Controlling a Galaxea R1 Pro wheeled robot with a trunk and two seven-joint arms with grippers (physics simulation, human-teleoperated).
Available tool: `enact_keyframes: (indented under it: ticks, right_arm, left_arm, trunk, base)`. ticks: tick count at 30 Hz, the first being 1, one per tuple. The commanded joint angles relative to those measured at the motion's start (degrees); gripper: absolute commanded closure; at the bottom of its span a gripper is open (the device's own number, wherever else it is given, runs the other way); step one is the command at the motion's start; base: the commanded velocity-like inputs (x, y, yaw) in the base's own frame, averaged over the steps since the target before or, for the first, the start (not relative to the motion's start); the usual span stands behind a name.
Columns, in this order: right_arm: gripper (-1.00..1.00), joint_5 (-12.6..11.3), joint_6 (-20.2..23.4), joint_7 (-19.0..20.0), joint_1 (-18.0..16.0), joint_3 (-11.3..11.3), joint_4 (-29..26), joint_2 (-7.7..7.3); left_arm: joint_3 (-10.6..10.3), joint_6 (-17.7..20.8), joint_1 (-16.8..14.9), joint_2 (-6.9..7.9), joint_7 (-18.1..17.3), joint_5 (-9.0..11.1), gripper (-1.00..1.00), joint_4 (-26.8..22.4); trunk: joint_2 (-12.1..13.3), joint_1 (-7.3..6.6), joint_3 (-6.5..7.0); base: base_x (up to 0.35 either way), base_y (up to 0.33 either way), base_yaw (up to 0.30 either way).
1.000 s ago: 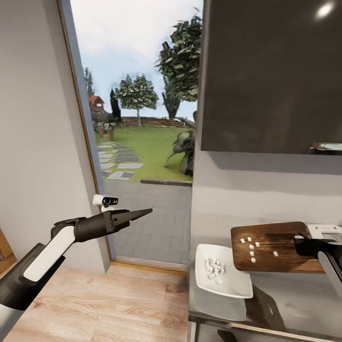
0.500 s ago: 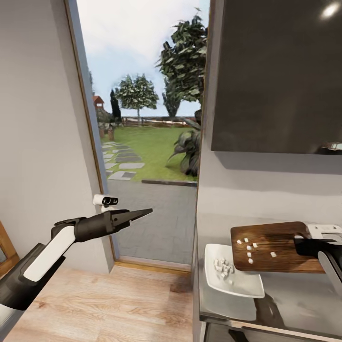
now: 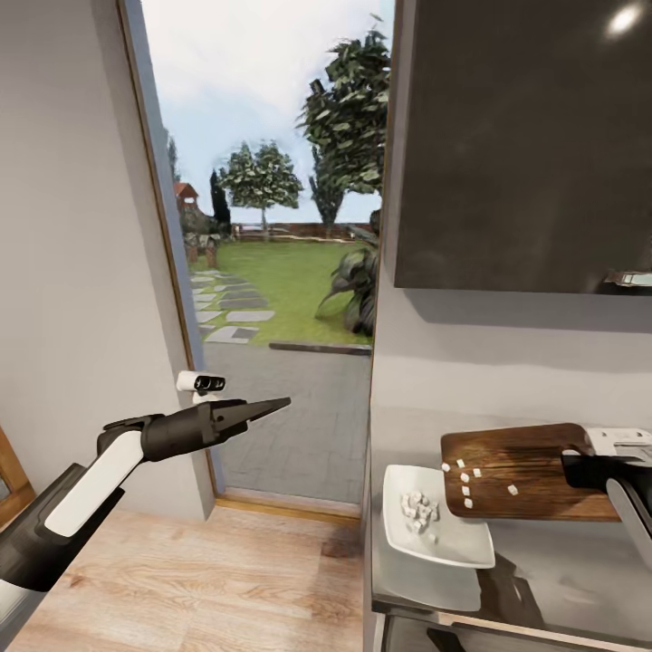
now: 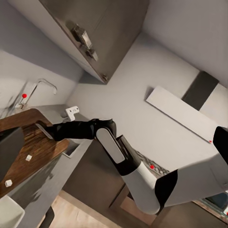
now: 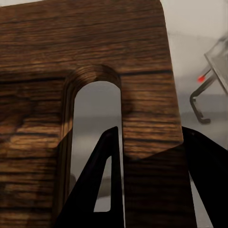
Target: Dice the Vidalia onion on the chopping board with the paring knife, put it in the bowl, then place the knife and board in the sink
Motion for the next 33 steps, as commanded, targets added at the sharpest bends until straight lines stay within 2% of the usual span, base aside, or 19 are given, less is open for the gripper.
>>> enact_keyframes:
  ticks: [1,30,33]
  right_arm:
    - [1.00,-0.62,0.46,-0.61,-0.12,0.03,-0.04,-0.02]
    - [1.00,-0.51,0.95,-2.09,-1.51,0.03,-0.04,0.05]
    - [1.00,1.17,0.95,-3.80,-1.51,0.26,-0.04,0.11]
  left_arm:
    - [-0.11,0.34,-0.06,0.03,0.06,0.45,-1.00,0.03]
    - [-0.14,0.34,-0.05,0.03,0.06,0.45,-1.00,0.00]
    - [-0.16,0.31,-0.06,0.02,0.12,0.45,-1.00,0.00]
  trunk:
    - [-0.05,0.02,-0.03]
    - [-0.05,0.02,-0.03]
    - [-0.05,0.02,-0.03]
  base:
    - [0.000,0.000,0.000]
    - [0.000,0.016,0.000]
    - [0.000,0.000,0.000]
